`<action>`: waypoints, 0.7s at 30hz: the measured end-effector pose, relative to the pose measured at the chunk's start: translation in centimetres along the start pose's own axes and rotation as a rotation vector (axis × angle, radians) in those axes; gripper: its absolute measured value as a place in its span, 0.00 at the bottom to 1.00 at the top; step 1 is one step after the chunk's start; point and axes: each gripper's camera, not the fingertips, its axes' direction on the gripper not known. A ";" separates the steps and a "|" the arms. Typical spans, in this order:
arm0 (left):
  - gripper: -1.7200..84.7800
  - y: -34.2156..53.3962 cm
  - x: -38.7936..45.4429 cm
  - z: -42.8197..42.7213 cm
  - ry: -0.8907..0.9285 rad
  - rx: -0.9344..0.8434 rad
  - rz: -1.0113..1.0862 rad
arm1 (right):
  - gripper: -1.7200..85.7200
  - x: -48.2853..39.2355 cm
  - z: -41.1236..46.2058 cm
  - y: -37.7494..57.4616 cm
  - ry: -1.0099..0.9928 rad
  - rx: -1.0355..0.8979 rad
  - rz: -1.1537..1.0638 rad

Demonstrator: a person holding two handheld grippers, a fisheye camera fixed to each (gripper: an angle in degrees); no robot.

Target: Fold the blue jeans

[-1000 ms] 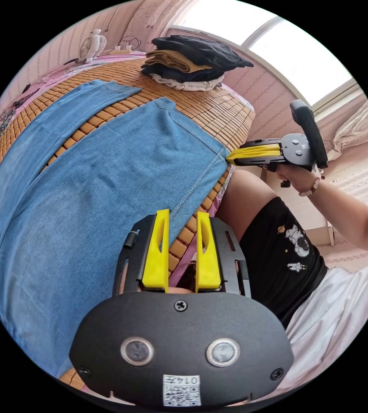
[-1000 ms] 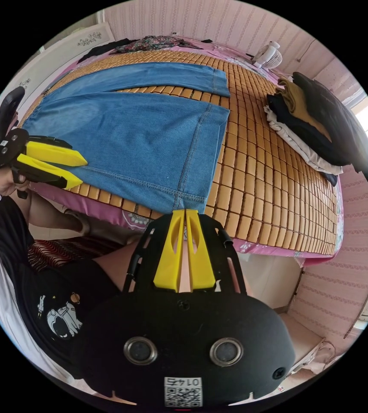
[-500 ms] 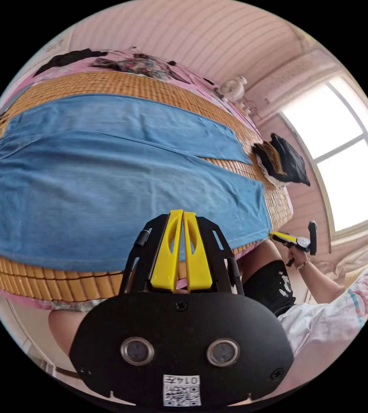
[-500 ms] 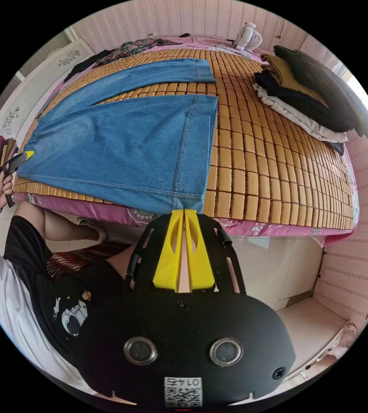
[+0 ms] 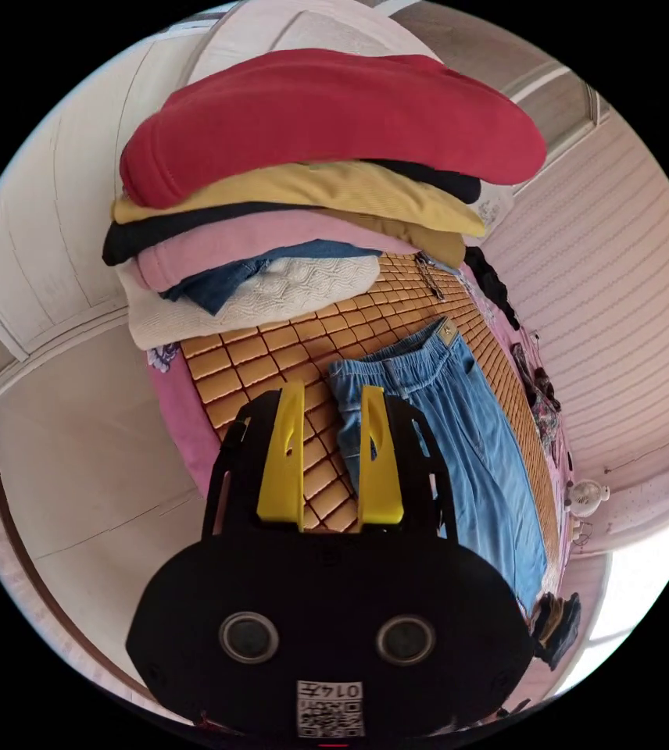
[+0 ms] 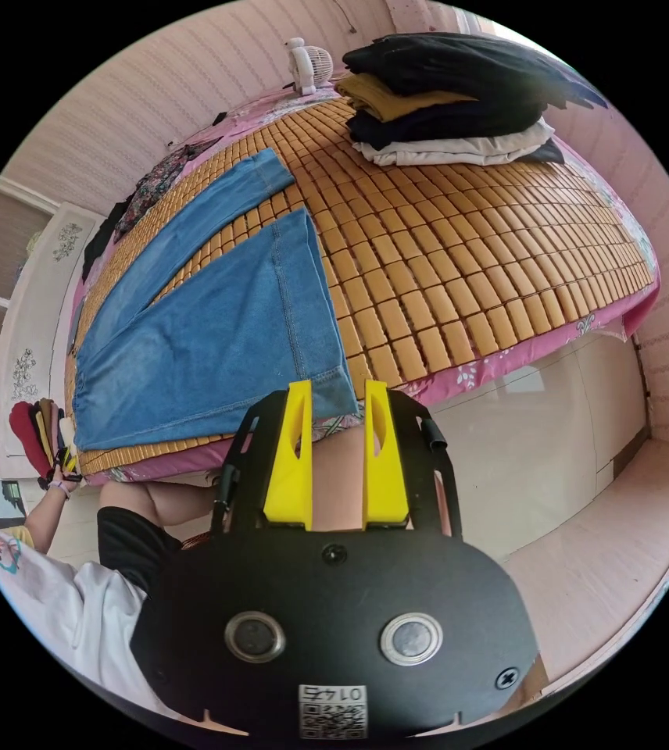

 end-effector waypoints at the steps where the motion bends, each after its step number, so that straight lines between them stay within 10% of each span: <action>1: 0.08 -0.6 -0.4 0.9 0.025 -0.044 -0.022 | 0.13 0.1 -0.1 -0.1 -0.002 0.006 0.009; 21: 0.04 -5.2 -1.1 -4.1 -0.135 -0.207 0.298 | 0.14 1.8 -1.1 0.4 -0.049 0.023 0.122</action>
